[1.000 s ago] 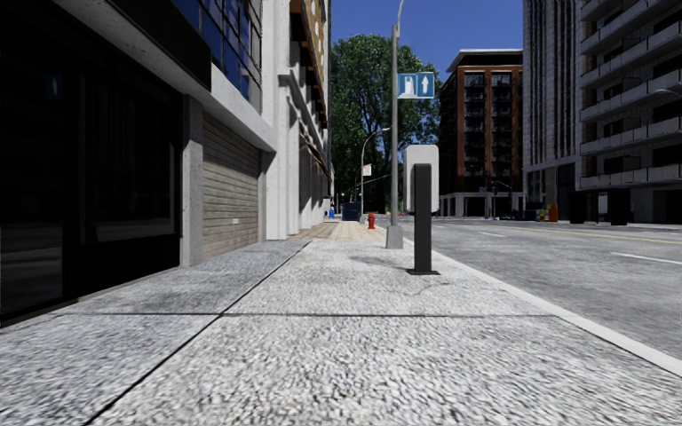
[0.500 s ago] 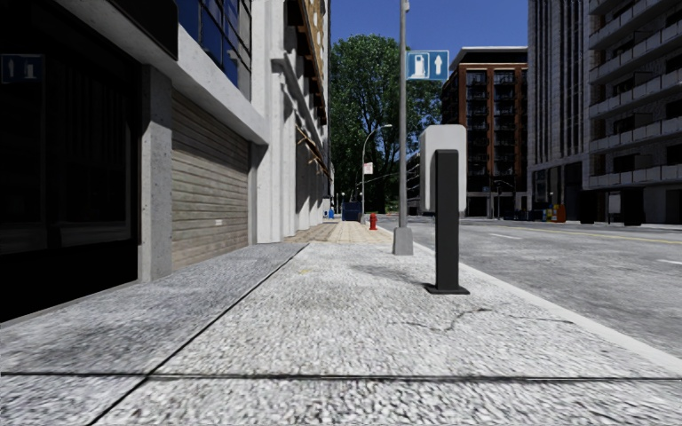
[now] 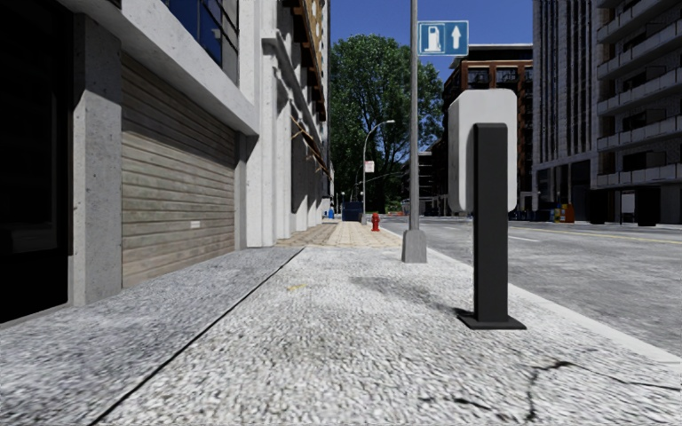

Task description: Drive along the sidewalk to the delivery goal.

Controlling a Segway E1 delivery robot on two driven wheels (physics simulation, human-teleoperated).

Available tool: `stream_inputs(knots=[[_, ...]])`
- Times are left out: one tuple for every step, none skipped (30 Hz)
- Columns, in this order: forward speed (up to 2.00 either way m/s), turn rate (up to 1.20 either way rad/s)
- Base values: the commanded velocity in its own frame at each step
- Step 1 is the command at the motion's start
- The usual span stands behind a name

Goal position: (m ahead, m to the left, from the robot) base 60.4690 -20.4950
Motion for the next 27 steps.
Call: stream_inputs(knots=[[2.0,0.0],[2.0,0.0],[2.0,0.0],[2.0,0.0],[2.0,0.0],[2.0,0.0],[2.0,0.0],[2.0,0.0],[2.0,0.0],[2.0,0.0],[2.0,0.0],[2.0,0.0],[2.0,0.0],[2.0,0.0],[2.0,0.0],[2.0,0.0],[2.0,0.0],[2.0,0.0],[2.0,0.0],[2.0,0.0],[2.0,0.0],[2.0,0.0],[2.0,0.0],[2.0,0.0],[2.0,0.0],[2.0,0.0],[2.0,0.0]])
